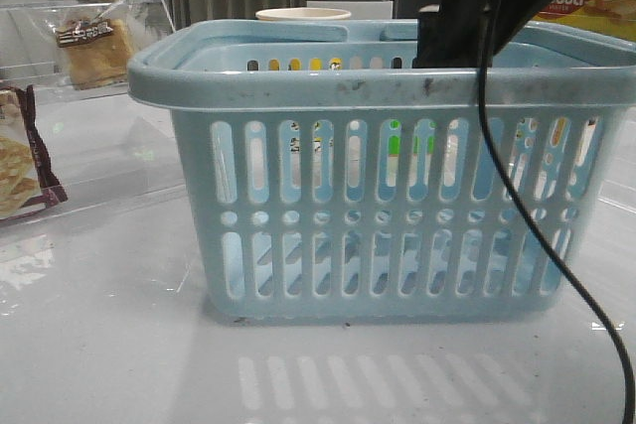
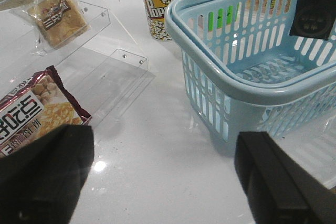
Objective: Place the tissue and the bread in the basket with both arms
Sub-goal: 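Lower the tissue pack into the basket and open the right gripper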
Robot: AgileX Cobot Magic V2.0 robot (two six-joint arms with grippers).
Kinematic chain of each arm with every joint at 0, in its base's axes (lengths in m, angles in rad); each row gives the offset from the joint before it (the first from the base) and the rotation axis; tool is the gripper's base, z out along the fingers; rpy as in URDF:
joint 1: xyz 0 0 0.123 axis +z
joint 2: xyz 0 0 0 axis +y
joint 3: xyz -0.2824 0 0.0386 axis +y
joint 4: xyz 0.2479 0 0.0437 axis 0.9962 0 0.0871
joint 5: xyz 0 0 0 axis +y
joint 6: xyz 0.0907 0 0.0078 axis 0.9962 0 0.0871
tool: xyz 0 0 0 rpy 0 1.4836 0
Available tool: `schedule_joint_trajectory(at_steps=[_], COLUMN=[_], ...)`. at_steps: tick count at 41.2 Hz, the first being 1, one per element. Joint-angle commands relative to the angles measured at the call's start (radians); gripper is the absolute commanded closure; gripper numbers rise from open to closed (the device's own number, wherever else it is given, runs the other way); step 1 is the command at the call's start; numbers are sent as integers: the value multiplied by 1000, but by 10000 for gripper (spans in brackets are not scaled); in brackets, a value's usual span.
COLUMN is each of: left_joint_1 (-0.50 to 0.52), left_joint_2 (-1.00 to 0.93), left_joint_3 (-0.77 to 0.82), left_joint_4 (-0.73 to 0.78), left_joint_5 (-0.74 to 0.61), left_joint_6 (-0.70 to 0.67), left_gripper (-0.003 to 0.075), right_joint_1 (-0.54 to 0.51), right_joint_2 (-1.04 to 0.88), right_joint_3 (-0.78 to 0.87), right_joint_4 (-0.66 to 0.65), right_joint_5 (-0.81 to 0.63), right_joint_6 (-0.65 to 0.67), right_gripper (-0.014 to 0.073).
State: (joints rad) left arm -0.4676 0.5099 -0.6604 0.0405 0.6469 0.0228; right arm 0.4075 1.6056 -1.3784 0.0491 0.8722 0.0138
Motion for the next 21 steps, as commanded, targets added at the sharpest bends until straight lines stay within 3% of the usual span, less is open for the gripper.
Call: schedule_joint_trajectory(at_steps=[1,10,21], left_joint_1=[-9,-9,-9], left_joint_2=[9,9,9], left_joint_3=[-29,-29,-29], left_joint_4=[2,2,2], left_joint_5=[-82,-82,-83], left_joint_6=[-2,-2,-2], left_gripper=[121,121,121], right_joint_1=[2,2,5], right_joint_2=[-1,35,-77], right_joint_3=[-23,-25,-13], right_joint_4=[-6,-8,-9], right_joint_5=[-73,-110,-87], right_joint_6=[-2,-8,-41], right_gripper=[356,20,4])
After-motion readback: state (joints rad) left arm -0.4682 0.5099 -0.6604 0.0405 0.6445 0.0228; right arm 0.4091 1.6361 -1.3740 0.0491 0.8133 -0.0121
